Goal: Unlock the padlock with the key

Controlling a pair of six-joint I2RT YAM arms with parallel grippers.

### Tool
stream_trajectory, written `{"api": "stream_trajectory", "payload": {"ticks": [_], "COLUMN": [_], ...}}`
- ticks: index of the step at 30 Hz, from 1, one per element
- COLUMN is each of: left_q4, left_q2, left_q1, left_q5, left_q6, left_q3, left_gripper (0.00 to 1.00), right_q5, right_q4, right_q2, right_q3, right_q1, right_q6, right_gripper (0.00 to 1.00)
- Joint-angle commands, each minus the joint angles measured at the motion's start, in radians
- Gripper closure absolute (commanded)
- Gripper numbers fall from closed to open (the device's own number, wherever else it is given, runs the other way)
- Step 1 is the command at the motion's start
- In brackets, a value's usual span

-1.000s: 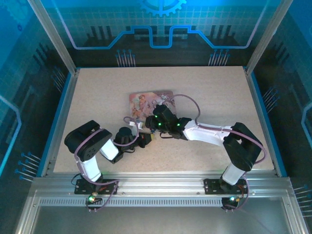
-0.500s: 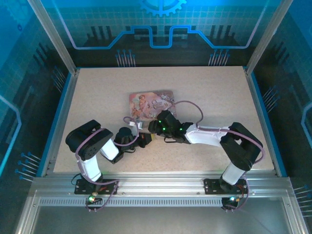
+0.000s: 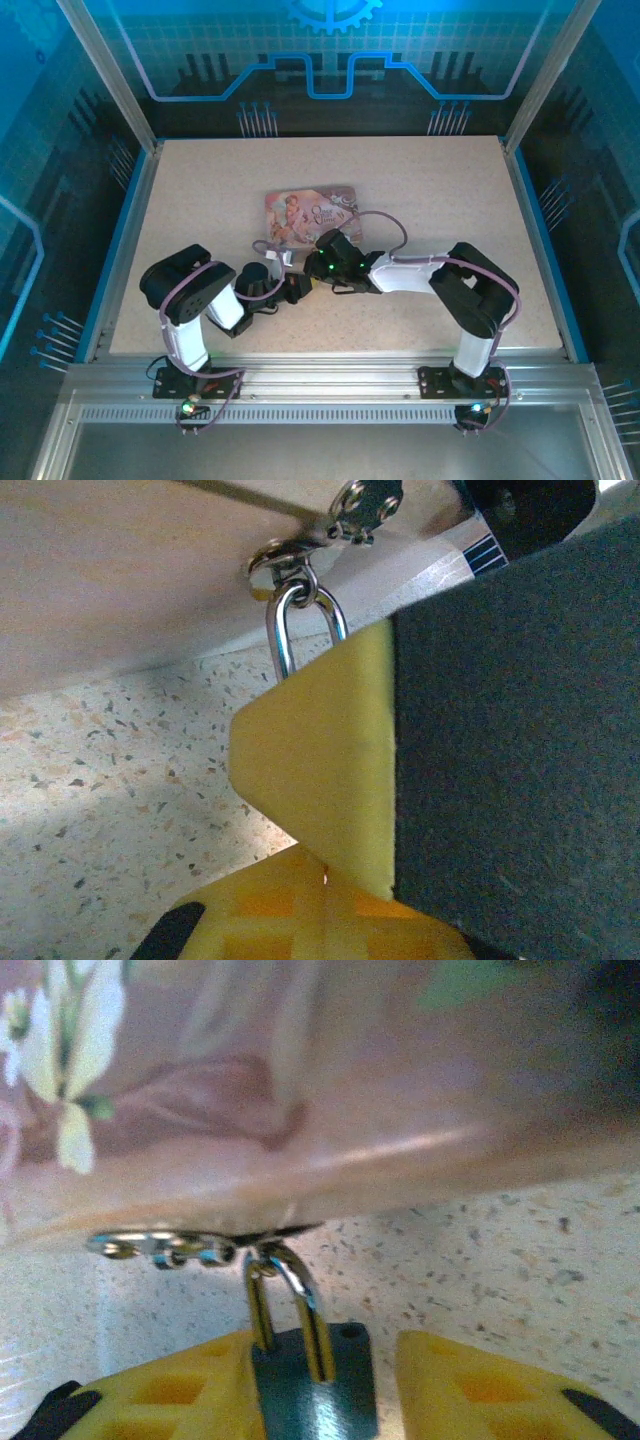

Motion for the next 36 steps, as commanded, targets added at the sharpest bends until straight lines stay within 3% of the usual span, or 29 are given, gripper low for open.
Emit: {"api": "stream_trajectory", "payload": {"ticks": [1,4,7,9,15,22,26,29,36], "left_q4": [0.061,0.016,-0.062,-0.129,-0.451,-0.942,-1.133,-1.133,-1.0], "left_q2": [-0.001,-0.031,-0.08,-0.129,-0.355,-0.668,-0.707,-0.663,-0.512], "left_q1": [-0.01,-0.011,-0.011,-0.011,-0.011,-0.004,0.056,0.103,0.123], "left_q5": [0.039,0.036,0.027,0.019,-0.046,-0.19,-0.219,-0.201,-0.199], "left_q6": [0.007,0.026,0.055,0.084,0.179,0.309,0.345,0.333,0.271], "left_q3": [-0.02,-0.022,-0.024,-0.025,-0.016,0.068,0.161,0.18,0.175], "left_gripper": [1.0,1.0,0.78,0.71,0.56,0.46,0.45,0.45,0.48], "right_q5": [-0.032,0.01,0.043,0.072,0.159,0.224,0.293,0.386,0.554], "right_q4": [-0.004,-0.067,-0.111,-0.151,-0.29,-0.511,-0.629,-0.681,-0.682], "right_q2": [0.03,0.017,-0.005,-0.025,-0.091,-0.093,-0.035,0.008,0.098], "right_q3": [0.029,0.047,0.047,0.048,0.071,0.201,0.291,0.331,0.336], "right_q1": [-0.003,0.004,0.004,0.005,0.008,0.012,0.03,0.058,0.115], "right_q6": [-0.01,-0.041,-0.073,-0.105,-0.272,-0.619,-0.79,-0.871,-1.035], "right_gripper": [0.74,0.89,0.96,1.0,1.0,1.0,1.0,1.0,1.0]}}
